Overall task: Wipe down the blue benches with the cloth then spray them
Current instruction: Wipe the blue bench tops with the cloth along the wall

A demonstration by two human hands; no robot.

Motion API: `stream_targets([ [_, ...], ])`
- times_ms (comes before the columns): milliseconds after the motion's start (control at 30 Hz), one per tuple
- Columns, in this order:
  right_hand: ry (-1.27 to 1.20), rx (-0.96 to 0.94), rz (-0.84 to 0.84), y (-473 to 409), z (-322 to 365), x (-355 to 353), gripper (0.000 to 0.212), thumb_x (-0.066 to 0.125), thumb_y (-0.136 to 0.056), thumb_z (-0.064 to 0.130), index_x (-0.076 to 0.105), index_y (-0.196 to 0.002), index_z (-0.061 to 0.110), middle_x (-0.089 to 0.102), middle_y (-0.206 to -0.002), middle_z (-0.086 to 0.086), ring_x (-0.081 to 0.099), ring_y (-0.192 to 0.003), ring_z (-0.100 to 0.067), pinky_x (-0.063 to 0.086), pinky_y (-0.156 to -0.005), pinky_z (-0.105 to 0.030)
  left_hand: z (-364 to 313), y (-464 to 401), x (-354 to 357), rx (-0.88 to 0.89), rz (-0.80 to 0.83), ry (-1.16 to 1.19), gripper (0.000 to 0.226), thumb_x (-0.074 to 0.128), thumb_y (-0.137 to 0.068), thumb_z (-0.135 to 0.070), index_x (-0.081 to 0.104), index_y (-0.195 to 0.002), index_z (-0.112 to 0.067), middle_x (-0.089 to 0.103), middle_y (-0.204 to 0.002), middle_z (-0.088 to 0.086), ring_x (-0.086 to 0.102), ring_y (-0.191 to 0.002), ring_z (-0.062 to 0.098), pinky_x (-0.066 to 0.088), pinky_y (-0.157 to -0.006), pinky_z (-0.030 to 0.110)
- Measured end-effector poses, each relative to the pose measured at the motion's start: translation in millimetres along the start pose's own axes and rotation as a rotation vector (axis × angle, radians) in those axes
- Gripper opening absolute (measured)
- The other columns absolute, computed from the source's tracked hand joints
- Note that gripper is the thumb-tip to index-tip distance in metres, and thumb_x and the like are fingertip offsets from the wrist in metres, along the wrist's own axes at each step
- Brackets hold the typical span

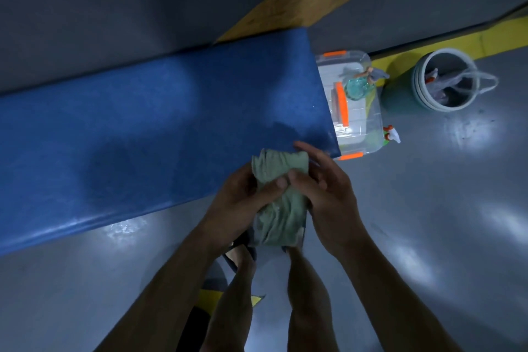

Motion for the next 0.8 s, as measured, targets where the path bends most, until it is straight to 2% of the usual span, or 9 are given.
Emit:
stream_targets([
  [100, -0.050, 0.128, 0.083, 1, -22, -10, 0.045, 0.071, -0.089, 0.017, 0.058, -0.132, 0.013, 0.070, -0.119, -0.016, 0.067, -0.112, -0.034, 0.053, -0.095, -0.052, 16, -4, -4, 0.003, -0.085, 0.013, 0.027, 0.065, -0.092, -0.007, 0.065, -0.119, -0.006, 0.073, -0.112, 0.011, 0.071, -0.104, 0.026, 0.057, -0.081, 0.031],
  [233, 0.057, 0.237, 0.193, 2, -52, -32, 0.030, 0.063, -0.095, 0.021, 0.065, -0.120, 0.004, 0.071, -0.113, -0.019, 0.068, -0.108, -0.035, 0.054, -0.096, -0.052, 51, -18, -3, -0.050, -0.196, -0.034, 0.036, 0.076, -0.081, -0.023, 0.069, -0.115, -0.015, 0.074, -0.112, 0.007, 0.070, -0.105, 0.026, 0.057, -0.087, 0.042],
  [300, 0.177, 0.207, 0.097, -2, -61, -55, 0.021, 0.067, -0.093, 0.018, 0.069, -0.107, 0.003, 0.075, -0.100, -0.014, 0.072, -0.098, -0.029, 0.058, -0.087, -0.043, 69, -30, 0, -0.052, -0.268, -0.252, 0.034, 0.079, -0.080, -0.029, 0.070, -0.110, -0.019, 0.075, -0.106, 0.000, 0.071, -0.100, 0.021, 0.058, -0.085, 0.040],
  [400, 0.415, 0.187, -0.041, -18, -70, -96, 0.006, 0.073, -0.090, 0.019, 0.072, -0.092, 0.013, 0.075, -0.083, -0.002, 0.073, -0.079, -0.012, 0.058, -0.068, -0.027, 95, -46, 5, -0.098, -0.321, -0.404, 0.023, 0.080, -0.082, -0.023, 0.067, -0.102, -0.022, 0.072, -0.090, -0.001, 0.070, -0.082, 0.018, 0.057, -0.066, 0.027],
  [500, 0.632, 0.159, -0.262, -52, -73, -159, 0.015, 0.073, -0.083, 0.035, 0.068, -0.085, 0.022, 0.071, -0.073, -0.002, 0.068, -0.066, -0.015, 0.058, -0.060, -0.040, 103, -57, -10, -0.053, -0.363, -0.604, 0.024, 0.076, -0.085, -0.026, 0.063, -0.104, -0.032, 0.066, -0.090, -0.007, 0.065, -0.078, 0.010, 0.051, -0.066, 0.022],
  [567, 0.746, 0.084, -0.376, -79, -63, -192, 0.020, 0.066, -0.080, 0.042, 0.064, -0.090, 0.024, 0.071, -0.078, -0.001, 0.069, -0.072, -0.023, 0.058, -0.063, -0.047, 93, -59, -27, 0.042, -0.402, -0.735, 0.027, 0.074, -0.086, -0.021, 0.060, -0.107, -0.032, 0.063, -0.094, -0.009, 0.064, -0.081, 0.009, 0.050, -0.067, 0.021],
  [667, 0.998, -0.096, -0.461, -121, -43, -208, 0.020, 0.064, -0.087, 0.032, 0.058, -0.100, 0.019, 0.068, -0.096, -0.003, 0.064, -0.086, -0.029, 0.049, -0.070, -0.035, 69, -58, -52, 0.230, -0.458, -0.979, 0.036, 0.074, -0.085, -0.008, 0.062, -0.115, -0.024, 0.060, -0.100, -0.004, 0.059, -0.081, 0.012, 0.051, -0.073, 0.025],
  [733, 1.095, -0.153, -0.457, -148, -43, -199, 0.021, 0.062, -0.089, 0.027, 0.054, -0.105, 0.016, 0.064, -0.103, -0.005, 0.061, -0.091, -0.032, 0.044, -0.072, -0.034, 59, -56, -70, 0.304, -0.478, -1.162, 0.034, 0.073, -0.087, -0.009, 0.063, -0.118, -0.016, 0.056, -0.106, 0.001, 0.058, -0.088, 0.017, 0.052, -0.081, 0.034],
  [800, 1.101, -0.194, -0.421, -167, -54, -177, 0.025, 0.060, -0.090, 0.026, 0.053, -0.112, 0.014, 0.063, -0.108, -0.007, 0.061, -0.094, -0.033, 0.047, -0.072, -0.037, 54, -55, -88, 0.323, -0.510, -1.271, 0.033, 0.069, -0.090, -0.017, 0.062, -0.122, -0.014, 0.054, -0.113, 0.005, 0.056, -0.100, 0.027, 0.051, -0.087, 0.045],
])
Point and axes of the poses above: each hand's wrist, its own y-axis away from the middle knuckle, its own x-axis out of the palm, z = x × y, the point moved 7 cm from there along -y, towards the middle knuckle
